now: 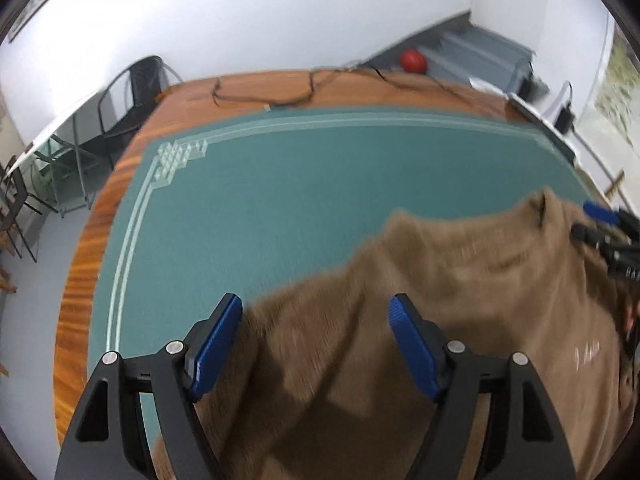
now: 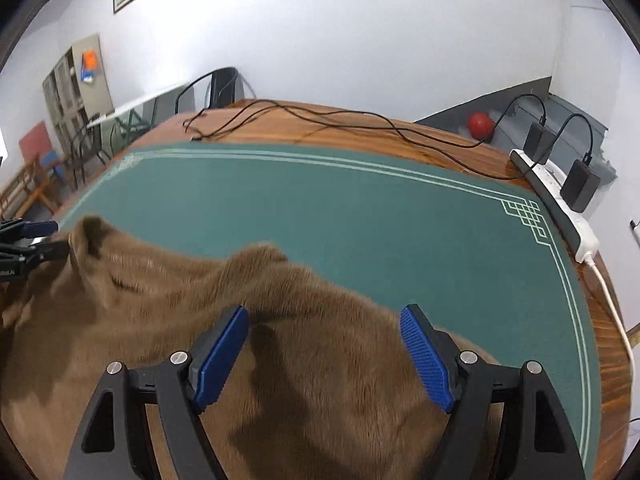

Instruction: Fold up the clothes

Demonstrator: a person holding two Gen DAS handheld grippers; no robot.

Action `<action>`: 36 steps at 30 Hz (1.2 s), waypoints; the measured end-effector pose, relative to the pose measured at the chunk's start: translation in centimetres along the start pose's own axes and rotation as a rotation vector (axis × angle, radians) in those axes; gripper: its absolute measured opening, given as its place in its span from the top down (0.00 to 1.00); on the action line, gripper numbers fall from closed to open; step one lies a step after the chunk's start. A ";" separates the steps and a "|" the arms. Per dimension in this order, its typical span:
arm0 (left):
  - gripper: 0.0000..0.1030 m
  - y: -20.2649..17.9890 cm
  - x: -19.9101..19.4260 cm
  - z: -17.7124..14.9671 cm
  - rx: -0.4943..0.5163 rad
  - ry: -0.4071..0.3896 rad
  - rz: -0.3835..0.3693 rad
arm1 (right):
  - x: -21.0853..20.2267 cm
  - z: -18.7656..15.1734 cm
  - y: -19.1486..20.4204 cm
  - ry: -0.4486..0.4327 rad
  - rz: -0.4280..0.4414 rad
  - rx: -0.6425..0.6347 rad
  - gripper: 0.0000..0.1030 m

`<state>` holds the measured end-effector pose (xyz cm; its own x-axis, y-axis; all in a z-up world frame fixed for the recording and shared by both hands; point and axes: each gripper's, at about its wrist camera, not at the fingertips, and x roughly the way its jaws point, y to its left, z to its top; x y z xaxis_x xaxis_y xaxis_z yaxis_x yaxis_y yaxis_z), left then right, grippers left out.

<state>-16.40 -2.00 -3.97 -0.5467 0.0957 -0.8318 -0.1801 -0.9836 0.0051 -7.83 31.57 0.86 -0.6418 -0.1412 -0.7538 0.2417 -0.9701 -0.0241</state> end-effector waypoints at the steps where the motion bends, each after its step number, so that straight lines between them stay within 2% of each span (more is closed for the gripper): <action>1: 0.23 -0.2 -0.5 -0.6 0.013 0.002 0.008 | -0.8 -0.2 -0.1 0.002 0.007 0.000 0.22; 4: 0.22 -0.2 -2.2 -2.1 0.033 -0.005 0.000 | -3.3 -1.6 -0.2 0.009 0.040 -0.009 0.22; 7: 0.22 0.7 -4.3 -3.7 0.008 0.004 0.002 | -6.1 -3.9 -0.5 0.043 0.060 -0.048 0.22; 10: 0.22 2.0 -6.2 -5.8 -0.029 0.017 -0.004 | -9.6 -7.1 -0.5 0.069 -0.014 -0.137 0.22; 14: 0.22 3.6 -8.4 -8.7 -0.064 0.029 0.003 | -13.2 -12.7 -0.4 0.148 -0.115 -0.257 0.22; 18: 0.22 3.9 -10.4 -10.8 -0.075 0.027 0.003 | -13.7 -16.3 -0.6 0.206 -0.103 -0.264 0.22; 23: 0.22 2.8 -13.0 -13.1 -0.044 0.015 -0.014 | -13.7 -16.9 0.8 0.179 -0.059 -0.252 0.22; 26: 0.21 2.0 -14.7 -15.0 0.028 0.010 0.021 | -12.9 -16.4 2.8 0.175 -0.047 -0.308 0.22; 28: 0.18 1.6 -15.4 -16.5 0.094 0.014 0.076 | -12.2 -16.2 3.7 0.175 -0.118 -0.380 0.22; 29: 0.17 1.4 -15.4 -17.2 0.128 0.020 0.112 | -11.9 -16.1 3.8 0.165 -0.181 -0.408 0.22; 31: 0.17 1.3 -15.3 -18.6 0.187 0.040 0.174 | -11.8 -15.4 3.1 0.136 -0.288 -0.399 0.22; 36: 0.17 2.2 -13.0 -20.8 0.229 0.137 0.220 | -12.9 -13.4 -2.2 0.023 -0.480 -0.200 0.20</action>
<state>7.31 -8.63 -4.68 -0.4811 -0.1518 -0.8634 -0.2570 -0.9172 0.3045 9.63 38.22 1.80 -0.6986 0.3173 -0.6414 0.0598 -0.8673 -0.4942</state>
